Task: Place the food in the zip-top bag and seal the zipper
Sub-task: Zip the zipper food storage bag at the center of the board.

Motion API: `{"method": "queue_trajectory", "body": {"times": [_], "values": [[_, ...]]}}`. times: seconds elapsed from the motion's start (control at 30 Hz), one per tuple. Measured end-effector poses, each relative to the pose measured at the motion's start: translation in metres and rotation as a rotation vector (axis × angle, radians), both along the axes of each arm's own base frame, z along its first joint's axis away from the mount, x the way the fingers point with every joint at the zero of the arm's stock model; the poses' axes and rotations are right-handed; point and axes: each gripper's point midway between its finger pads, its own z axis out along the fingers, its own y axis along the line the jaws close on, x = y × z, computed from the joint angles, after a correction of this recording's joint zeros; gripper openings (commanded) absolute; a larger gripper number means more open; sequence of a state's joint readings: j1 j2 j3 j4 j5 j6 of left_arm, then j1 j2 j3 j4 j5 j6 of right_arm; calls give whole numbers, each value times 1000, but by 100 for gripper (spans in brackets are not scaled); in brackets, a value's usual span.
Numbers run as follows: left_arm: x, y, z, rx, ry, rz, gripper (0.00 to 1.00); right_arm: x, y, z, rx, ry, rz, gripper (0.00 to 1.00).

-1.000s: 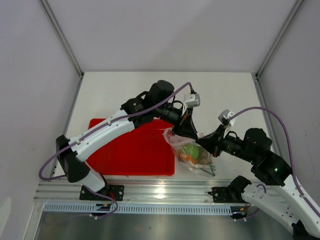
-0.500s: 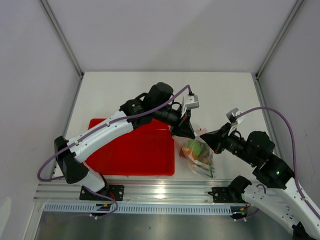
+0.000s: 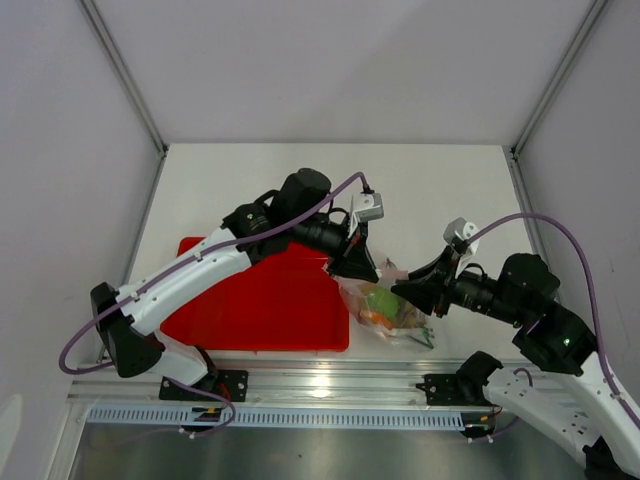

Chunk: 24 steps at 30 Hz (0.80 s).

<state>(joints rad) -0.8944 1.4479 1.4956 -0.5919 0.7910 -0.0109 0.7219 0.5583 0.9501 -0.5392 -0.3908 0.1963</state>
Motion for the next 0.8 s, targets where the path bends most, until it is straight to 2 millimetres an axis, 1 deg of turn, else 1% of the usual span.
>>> {"method": "queue_trajectory", "body": {"times": [0.1,0.2,0.3,0.37,0.5,0.6,0.63,0.8], "values": [[-5,1,3,-12,18,-19,1,-5,2,8,-18,-23,46,29],[-9,1,4,-16,36,-36,1,-6,7,11,-39,-26,85,29],[-12,2,3,-15,53,-46,0,-4,13,5,-69,-3,112,29],[-14,2,4,-20,61,-54,1,-1,17,-1,-87,14,122,25],[-16,3,3,-21,71,-58,1,2,23,-8,-106,41,145,22],[-17,4,3,-24,71,-60,1,3,24,-9,-108,43,144,13],[-18,4,3,-27,68,-60,1,3,24,-9,-107,42,145,1],[-19,5,5,-35,62,-63,0,6,22,-8,-103,48,113,0]]}}
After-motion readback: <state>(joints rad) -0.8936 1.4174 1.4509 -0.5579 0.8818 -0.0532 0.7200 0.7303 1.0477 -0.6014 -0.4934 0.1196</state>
